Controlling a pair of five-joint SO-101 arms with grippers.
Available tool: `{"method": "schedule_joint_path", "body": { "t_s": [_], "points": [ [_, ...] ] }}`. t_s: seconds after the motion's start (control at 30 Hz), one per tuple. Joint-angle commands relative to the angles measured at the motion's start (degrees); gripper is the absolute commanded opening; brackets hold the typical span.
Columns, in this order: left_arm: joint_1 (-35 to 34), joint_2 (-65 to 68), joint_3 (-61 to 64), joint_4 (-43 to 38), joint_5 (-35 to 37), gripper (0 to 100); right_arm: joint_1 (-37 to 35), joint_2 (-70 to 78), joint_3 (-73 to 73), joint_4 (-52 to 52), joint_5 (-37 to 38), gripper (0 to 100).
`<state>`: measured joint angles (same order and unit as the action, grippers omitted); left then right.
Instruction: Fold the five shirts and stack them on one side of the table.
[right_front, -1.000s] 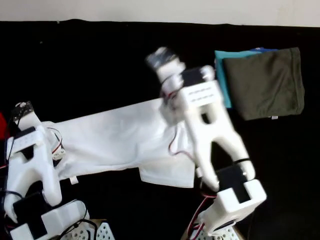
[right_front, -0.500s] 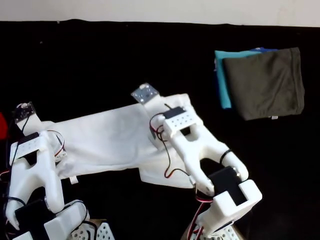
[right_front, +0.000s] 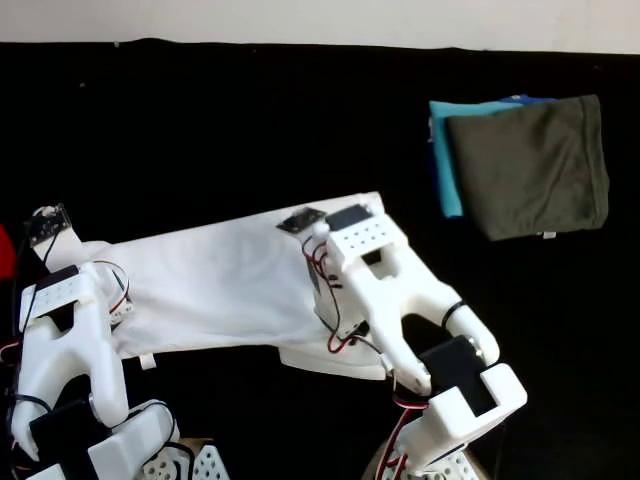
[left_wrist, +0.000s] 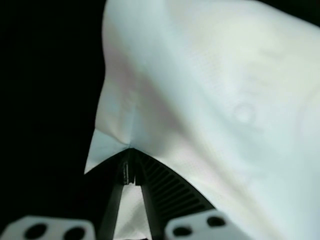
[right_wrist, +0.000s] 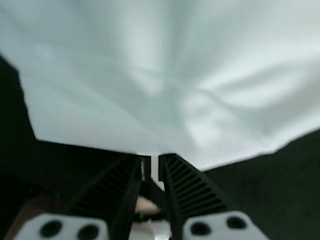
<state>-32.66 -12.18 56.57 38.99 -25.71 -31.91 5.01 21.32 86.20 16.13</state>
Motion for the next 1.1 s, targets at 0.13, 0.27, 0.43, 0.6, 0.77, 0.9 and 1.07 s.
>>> {"method": "schedule_joint_path", "body": {
  "t_s": [0.13,0.27,0.43,0.6,0.77,0.9,1.07],
  "points": [
    [1.5,0.1,0.1,-2.1,-0.4,1,-5.0,-2.0,-14.6,5.0,-0.3,4.3],
    [1.5,0.1,0.1,-2.1,-0.4,1,-7.3,-1.5,-15.7,-1.6,-0.3,4.3],
    [1.5,0.1,0.1,-2.1,-0.4,1,-9.2,-1.6,-6.8,-7.4,-0.2,4.3],
    [1.5,0.1,0.1,-2.1,-0.4,1,-15.2,-2.1,1.3,-6.8,-0.3,4.3],
    [1.5,0.1,0.1,-2.1,-0.4,1,-19.3,-2.5,0.2,-2.9,1.7,4.3],
    [1.5,0.1,0.1,-2.1,-0.4,1,-16.7,-7.3,-8.0,2.3,6.2,4.3],
    [1.0,-0.9,-1.3,0.0,-0.4,1,-6.6,-13.1,-18.4,-1.5,6.5,4.3]
  ]
}}
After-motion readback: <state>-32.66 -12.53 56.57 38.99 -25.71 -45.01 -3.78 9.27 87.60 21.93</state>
